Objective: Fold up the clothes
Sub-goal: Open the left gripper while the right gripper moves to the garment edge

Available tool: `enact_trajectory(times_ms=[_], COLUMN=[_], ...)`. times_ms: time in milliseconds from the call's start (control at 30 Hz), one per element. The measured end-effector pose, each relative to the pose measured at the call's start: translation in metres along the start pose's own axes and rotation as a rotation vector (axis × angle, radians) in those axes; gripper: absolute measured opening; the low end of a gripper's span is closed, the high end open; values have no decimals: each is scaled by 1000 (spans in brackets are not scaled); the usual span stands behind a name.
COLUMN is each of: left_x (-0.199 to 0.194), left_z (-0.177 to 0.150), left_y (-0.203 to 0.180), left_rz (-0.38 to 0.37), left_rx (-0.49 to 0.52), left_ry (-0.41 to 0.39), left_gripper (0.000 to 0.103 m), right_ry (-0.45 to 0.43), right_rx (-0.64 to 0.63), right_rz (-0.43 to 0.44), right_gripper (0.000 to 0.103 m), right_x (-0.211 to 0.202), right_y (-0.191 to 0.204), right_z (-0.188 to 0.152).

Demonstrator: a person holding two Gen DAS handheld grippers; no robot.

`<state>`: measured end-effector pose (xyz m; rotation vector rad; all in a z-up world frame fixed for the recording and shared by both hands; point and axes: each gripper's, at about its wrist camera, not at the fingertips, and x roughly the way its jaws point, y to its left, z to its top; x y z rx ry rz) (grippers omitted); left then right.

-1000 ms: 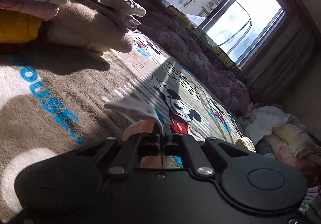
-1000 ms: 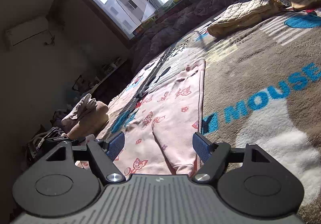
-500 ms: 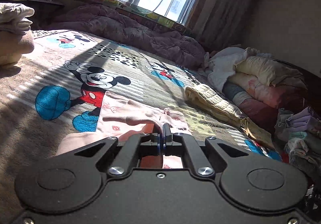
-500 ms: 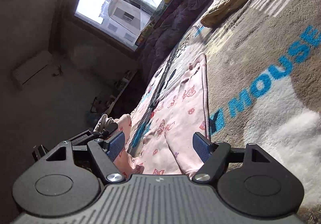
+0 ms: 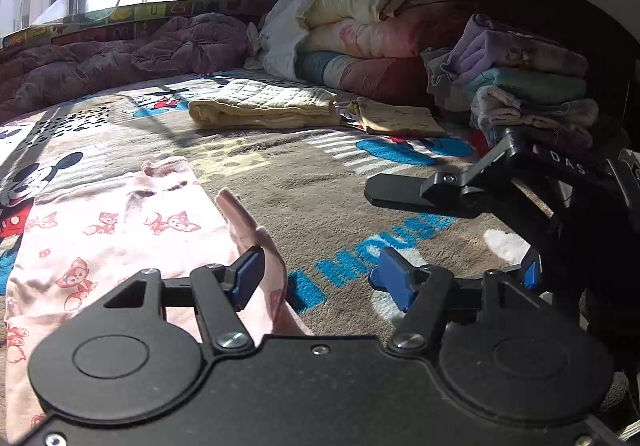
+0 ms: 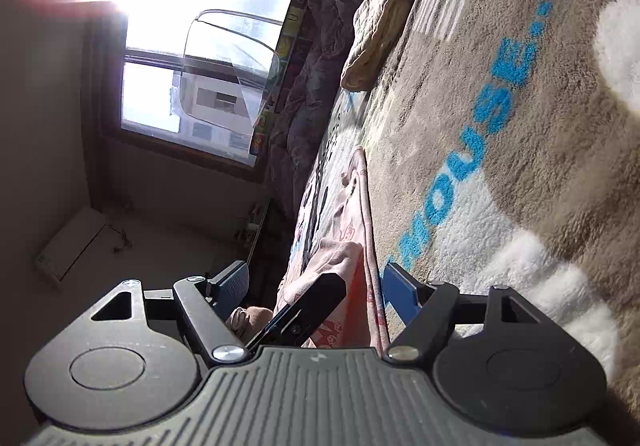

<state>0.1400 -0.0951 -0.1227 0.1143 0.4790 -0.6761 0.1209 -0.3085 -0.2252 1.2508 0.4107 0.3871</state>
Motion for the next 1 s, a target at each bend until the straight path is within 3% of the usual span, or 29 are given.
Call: enact_trajectory(times_ms=[100, 167, 367, 500, 633, 1000], left_x=[-19, -32, -79, -106, -133, -140], left_z=[1, -1, -14, -27, -40, -48], left_y=[10, 17, 72, 102, 131, 147], left_rz=[-59, -40, 114, 168, 221, 261], left_rx=[-27, -40, -188, -307, -426, -416], left_ry=[-45, -64, -87, -120, -154, -125], left_gripper=[64, 64, 64, 64, 64, 64], right_ry=[-9, -11, 17, 69, 99, 75], right_rx=[-13, -23, -113, -209, -244, -180], right_rz=[-11, -17, -71, -154, -223, -203], right_gripper=[74, 74, 73, 73, 61, 59], right_x=[0, 2, 12, 27, 45, 65], right_y=[-1, -1, 7, 18, 20, 12], right_z=[1, 3, 0, -6, -6, 5])
